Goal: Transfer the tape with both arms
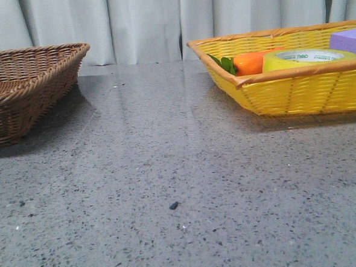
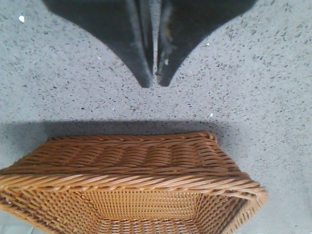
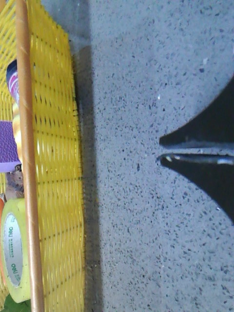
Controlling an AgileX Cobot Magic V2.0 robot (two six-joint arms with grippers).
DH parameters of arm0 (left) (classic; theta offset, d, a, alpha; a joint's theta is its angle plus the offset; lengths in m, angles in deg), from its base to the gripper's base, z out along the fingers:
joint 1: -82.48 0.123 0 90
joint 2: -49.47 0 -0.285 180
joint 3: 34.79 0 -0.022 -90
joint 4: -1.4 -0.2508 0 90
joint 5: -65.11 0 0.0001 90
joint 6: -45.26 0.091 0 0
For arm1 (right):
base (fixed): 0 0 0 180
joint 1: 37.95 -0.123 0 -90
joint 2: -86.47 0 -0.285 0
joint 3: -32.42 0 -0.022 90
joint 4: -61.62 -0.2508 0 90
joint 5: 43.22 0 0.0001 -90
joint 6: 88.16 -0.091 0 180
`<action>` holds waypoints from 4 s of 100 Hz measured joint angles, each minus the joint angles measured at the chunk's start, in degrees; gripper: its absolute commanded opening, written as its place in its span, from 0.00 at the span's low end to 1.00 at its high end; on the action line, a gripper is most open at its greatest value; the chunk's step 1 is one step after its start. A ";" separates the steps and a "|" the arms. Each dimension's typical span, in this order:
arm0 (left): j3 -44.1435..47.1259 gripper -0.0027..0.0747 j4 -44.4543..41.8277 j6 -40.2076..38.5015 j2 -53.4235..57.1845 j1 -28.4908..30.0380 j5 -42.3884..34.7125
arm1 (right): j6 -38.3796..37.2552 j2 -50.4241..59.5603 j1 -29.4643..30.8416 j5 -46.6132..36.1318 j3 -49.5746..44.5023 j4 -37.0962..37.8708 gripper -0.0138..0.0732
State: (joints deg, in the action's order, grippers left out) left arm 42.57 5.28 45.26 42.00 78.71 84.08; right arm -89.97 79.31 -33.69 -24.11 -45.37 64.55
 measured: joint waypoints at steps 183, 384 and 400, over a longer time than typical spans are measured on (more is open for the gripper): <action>0.00 0.01 -3.88 0.00 0.00 0.48 -2.02 | 0.00 0.00 0.00 0.00 0.00 0.00 0.07; -20.42 0.01 -0.38 0.00 -25.93 0.48 -16.64 | 0.00 -57.95 -9.07 16.33 55.70 0.00 0.55; -20.47 0.01 -0.38 0.00 -26.06 0.48 -16.99 | 0.00 -70.25 -15.55 22.90 66.05 0.00 0.54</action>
State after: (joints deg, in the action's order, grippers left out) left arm 22.10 4.90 45.26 15.95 79.19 67.09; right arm -89.97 9.06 -49.24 -1.21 20.68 64.55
